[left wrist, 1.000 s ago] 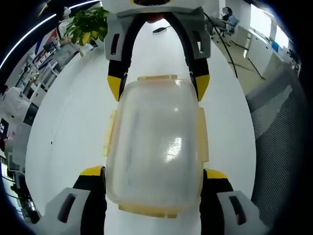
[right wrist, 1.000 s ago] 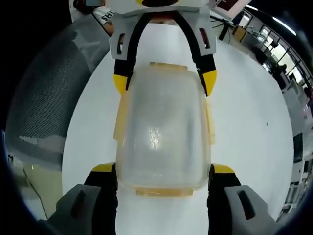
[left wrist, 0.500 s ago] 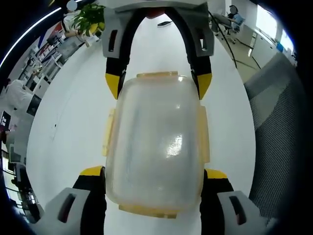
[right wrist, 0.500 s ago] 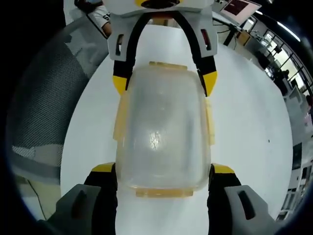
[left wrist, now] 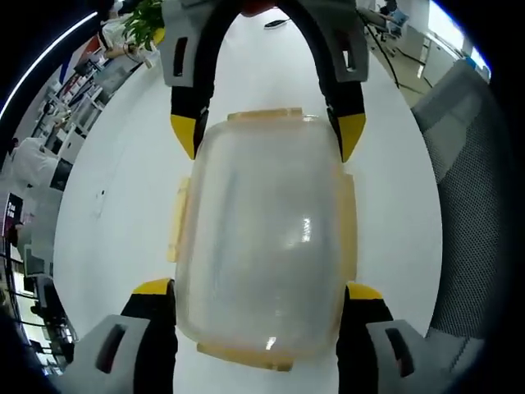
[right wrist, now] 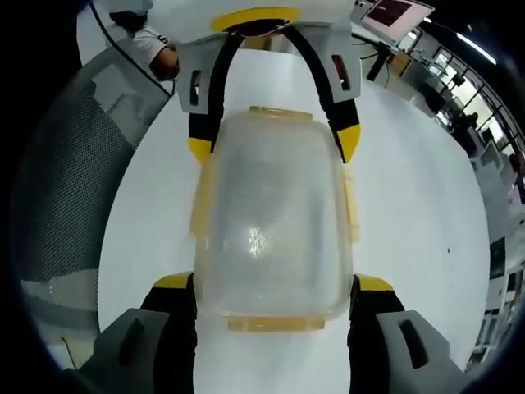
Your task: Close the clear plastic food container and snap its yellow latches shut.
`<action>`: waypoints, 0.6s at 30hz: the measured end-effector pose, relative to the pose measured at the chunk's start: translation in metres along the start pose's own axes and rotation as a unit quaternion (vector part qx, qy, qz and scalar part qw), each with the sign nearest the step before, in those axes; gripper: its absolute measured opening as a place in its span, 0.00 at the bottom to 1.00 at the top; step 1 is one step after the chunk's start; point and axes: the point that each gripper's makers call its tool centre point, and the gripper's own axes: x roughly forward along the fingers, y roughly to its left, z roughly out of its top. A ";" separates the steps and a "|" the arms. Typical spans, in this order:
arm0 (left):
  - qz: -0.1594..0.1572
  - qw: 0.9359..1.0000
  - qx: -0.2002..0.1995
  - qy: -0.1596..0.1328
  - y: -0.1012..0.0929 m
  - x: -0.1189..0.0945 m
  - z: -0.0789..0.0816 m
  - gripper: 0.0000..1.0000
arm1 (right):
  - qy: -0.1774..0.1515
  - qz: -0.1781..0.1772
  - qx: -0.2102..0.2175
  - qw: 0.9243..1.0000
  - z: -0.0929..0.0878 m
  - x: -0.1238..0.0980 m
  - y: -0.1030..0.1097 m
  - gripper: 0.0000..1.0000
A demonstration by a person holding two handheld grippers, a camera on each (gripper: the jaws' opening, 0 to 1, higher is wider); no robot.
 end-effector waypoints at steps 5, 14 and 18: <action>-0.007 1.000 0.017 0.001 0.014 0.001 -0.013 0.78 | 0.008 -0.005 0.008 1.000 0.009 0.006 -0.011 0.73; -0.011 1.000 0.026 0.002 0.046 0.008 -0.019 0.78 | 0.017 -0.009 0.016 1.000 0.014 0.012 -0.043 0.73; -0.013 0.999 0.030 -0.013 0.063 0.012 -0.020 0.78 | 0.020 -0.012 0.020 1.000 0.012 0.014 -0.063 0.73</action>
